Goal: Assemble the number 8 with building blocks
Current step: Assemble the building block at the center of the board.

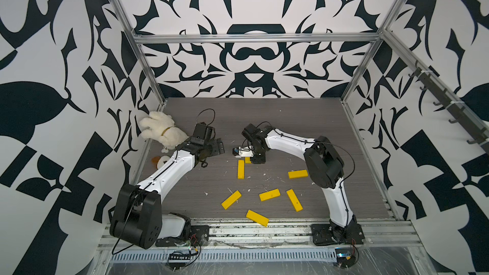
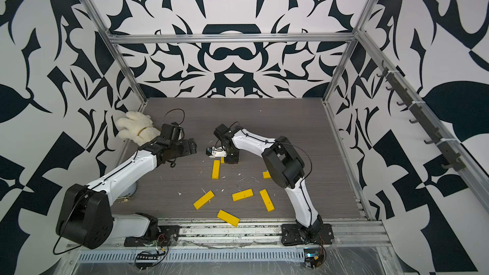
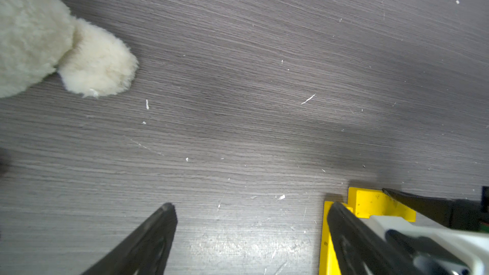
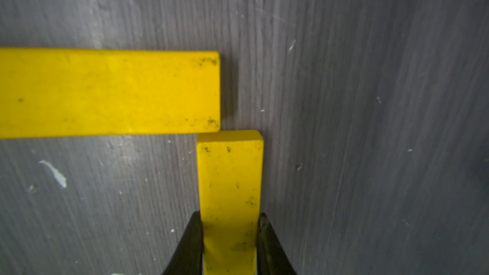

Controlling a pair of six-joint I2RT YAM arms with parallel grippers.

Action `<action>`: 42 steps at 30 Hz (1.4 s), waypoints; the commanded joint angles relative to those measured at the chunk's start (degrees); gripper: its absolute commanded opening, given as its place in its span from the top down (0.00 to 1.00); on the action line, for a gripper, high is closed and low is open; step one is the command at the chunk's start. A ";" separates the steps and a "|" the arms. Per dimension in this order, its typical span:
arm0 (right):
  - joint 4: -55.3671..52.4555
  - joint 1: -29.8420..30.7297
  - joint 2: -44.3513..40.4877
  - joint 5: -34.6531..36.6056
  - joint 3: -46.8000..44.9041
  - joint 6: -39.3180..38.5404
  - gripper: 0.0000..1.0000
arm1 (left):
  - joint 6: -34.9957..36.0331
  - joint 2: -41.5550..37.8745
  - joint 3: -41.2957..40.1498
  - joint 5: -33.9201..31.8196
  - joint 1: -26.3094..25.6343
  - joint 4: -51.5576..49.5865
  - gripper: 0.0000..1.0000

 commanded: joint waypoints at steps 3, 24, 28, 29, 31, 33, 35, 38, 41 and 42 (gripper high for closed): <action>-1.79 0.38 -0.20 0.34 2.83 0.85 1.00 | 0.26 -1.12 -1.13 -0.10 0.28 0.36 0.06; -2.48 1.16 0.83 0.34 2.84 1.90 1.00 | 0.53 -1.49 -1.31 -0.27 0.34 0.22 0.06; -2.55 1.34 0.91 0.50 2.91 2.04 1.00 | 0.52 -1.57 -1.31 -0.23 0.33 0.18 0.06; -2.46 1.34 0.92 0.71 2.92 2.02 1.00 | 0.53 -1.62 -1.31 -0.26 0.28 0.21 0.06; -2.45 1.34 0.98 0.90 2.79 2.02 0.95 | 0.53 -1.58 -1.39 -0.14 0.32 0.14 0.06; -2.46 1.34 0.97 0.87 2.80 2.14 0.87 | 0.53 -1.76 -1.47 -0.23 0.30 0.14 0.06; -2.42 1.34 0.86 1.05 2.79 2.26 0.74 | 0.53 -1.88 -1.57 -0.31 0.28 0.10 0.06; -2.69 1.33 0.60 1.07 2.77 2.31 0.57 | 0.48 -2.02 -1.66 -0.30 0.33 0.23 0.06; -2.69 1.33 -0.25 1.27 2.29 2.48 0.01 | 0.53 -2.04 -1.66 -0.16 0.28 0.25 0.06; -2.59 1.27 -0.94 0.83 1.95 2.92 0.01 | 0.49 -2.09 -1.71 -0.14 0.29 0.32 0.06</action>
